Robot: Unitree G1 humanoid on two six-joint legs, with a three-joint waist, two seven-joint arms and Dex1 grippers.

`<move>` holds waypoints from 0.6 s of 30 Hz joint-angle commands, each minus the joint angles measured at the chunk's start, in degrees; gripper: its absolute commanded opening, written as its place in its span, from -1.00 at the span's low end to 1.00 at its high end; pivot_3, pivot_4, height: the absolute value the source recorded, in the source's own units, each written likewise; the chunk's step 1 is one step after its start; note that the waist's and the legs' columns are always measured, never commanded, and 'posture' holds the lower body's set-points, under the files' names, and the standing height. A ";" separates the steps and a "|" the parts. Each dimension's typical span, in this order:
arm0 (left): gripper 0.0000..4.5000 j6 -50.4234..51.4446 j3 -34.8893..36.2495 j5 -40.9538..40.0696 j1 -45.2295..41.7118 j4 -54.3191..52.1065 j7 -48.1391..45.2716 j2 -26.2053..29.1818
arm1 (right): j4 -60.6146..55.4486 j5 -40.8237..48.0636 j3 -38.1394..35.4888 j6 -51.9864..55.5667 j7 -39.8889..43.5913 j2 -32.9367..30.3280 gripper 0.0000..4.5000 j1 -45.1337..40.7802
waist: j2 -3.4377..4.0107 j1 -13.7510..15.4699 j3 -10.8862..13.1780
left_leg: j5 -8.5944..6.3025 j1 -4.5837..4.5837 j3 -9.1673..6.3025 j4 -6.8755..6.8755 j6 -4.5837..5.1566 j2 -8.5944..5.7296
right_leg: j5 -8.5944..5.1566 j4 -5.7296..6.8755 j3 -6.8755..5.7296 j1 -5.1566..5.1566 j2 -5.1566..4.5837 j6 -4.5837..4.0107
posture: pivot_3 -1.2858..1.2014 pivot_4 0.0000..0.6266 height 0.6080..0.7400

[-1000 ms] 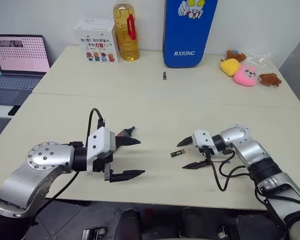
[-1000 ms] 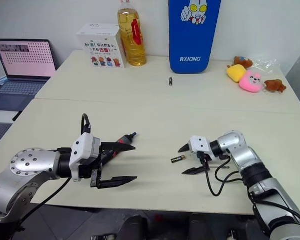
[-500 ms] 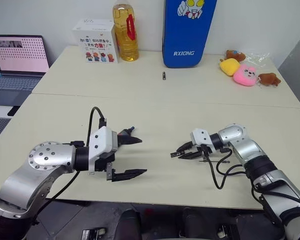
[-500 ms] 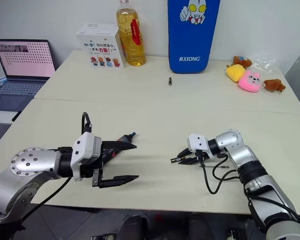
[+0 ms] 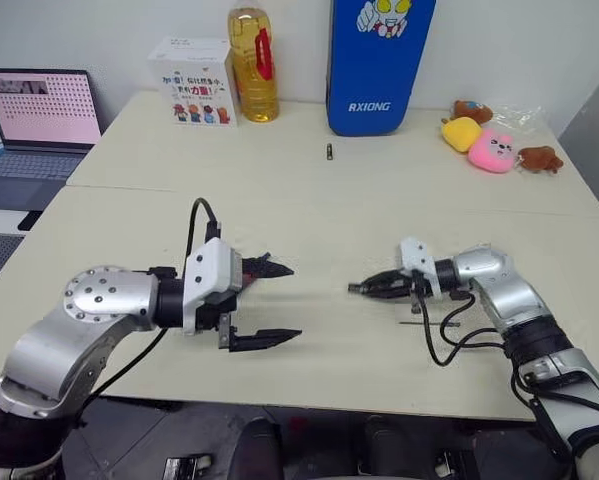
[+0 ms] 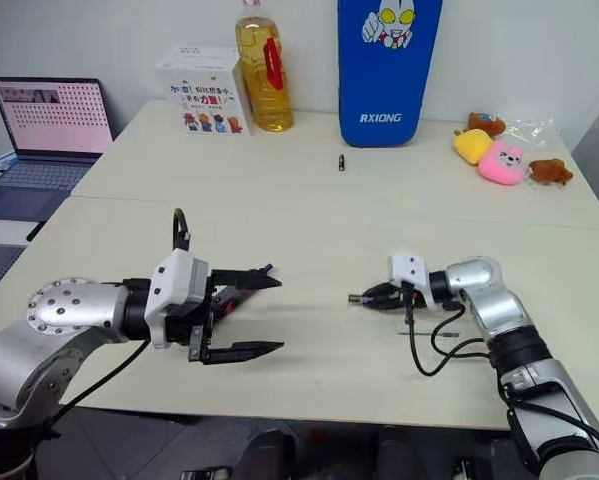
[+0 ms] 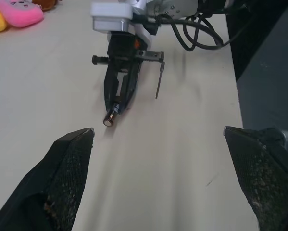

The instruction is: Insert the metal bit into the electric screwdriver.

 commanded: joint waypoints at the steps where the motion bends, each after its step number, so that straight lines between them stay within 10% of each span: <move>1: 1.00 -0.66 -2.57 2.41 -8.83 5.75 3.20 -4.89 | 1.88 2.35 -12.31 8.77 -18.32 0.03 -0.86 -4.58 | -0.01 0.19 -0.02 | 0.00 0.00 0.00 0.02 0.00 -0.01 | 0.00 0.00 0.01 0.02 0.00 0.00 | 0.03 -0.52 1.00; 7: 1.00 -2.81 -7.75 5.27 -19.39 10.79 8.99 -18.80 | 23.88 -4.55 -24.01 9.53 -61.16 1.31 -0.86 -14.19 | -0.02 0.74 -0.02 | 0.11 -0.11 0.07 0.03 -0.20 -0.03 | 0.02 -0.17 0.05 0.01 -0.04 0.02 | 0.03 -0.52 1.00; 18: 1.00 -5.63 -10.19 9.02 -16.87 9.48 10.35 -23.68 | 45.17 -0.87 -33.96 5.01 -86.66 4.24 -0.86 -22.55 | 0.15 -1.61 0.03 | 0.15 -0.17 0.19 -0.11 -0.22 -0.04 | 0.00 -0.11 0.18 -0.20 -0.05 0.04 | 0.03 -0.52 1.00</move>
